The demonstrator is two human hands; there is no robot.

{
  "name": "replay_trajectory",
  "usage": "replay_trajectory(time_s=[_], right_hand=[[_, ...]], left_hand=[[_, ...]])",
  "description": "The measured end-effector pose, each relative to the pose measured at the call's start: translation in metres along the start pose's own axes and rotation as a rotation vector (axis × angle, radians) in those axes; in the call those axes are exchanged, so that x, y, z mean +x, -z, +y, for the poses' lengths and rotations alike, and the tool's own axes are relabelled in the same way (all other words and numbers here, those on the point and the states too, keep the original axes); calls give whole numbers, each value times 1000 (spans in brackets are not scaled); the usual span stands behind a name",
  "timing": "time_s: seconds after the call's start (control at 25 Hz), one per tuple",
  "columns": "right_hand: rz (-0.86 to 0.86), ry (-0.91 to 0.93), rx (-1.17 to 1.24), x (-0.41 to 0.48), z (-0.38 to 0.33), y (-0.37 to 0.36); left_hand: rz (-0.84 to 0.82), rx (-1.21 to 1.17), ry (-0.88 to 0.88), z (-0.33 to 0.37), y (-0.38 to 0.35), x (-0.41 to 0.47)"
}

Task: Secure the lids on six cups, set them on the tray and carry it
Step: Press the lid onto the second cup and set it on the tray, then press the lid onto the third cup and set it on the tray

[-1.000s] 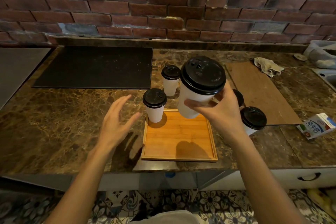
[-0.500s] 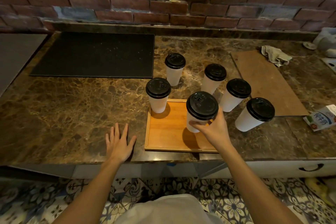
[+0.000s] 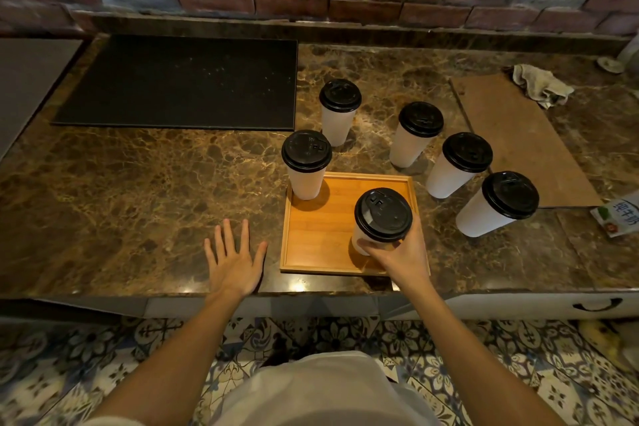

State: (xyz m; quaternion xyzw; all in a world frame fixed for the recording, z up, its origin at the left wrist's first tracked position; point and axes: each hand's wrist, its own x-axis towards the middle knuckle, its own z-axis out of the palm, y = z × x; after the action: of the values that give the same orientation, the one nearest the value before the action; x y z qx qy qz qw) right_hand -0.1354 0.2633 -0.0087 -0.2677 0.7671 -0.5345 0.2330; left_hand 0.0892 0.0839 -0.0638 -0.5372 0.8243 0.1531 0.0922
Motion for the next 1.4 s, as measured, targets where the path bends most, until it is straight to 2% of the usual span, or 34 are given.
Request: replay_trajectory(time_s=[0.48, 0.72, 0.96, 1.2, 1.24, 1.32, 1.4], right_hand=[[-200, 34, -35, -9, -28, -72], [-243, 32, -73, -14, -36, -91], [-298, 44, -94, -14, -37, -91], [-522, 13, -150, 5, -50, -60], [-477, -6, -146, 15, -59, -51], [-281, 7, -147, 42, -83, -33], [-100, 112, -169, 74, -107, -19]], left_hand=[[-7, -19, -19, -3, -2, 2], [8, -29, -17, -2, -2, 1], [10, -34, -13, -2, -2, 2], [39, -30, 21, 3, 0, 1], [48, -37, 33, 4, 1, 1], [55, -51, 61, 10, 2, 4], [73, -73, 111, 18, 4, 9]])
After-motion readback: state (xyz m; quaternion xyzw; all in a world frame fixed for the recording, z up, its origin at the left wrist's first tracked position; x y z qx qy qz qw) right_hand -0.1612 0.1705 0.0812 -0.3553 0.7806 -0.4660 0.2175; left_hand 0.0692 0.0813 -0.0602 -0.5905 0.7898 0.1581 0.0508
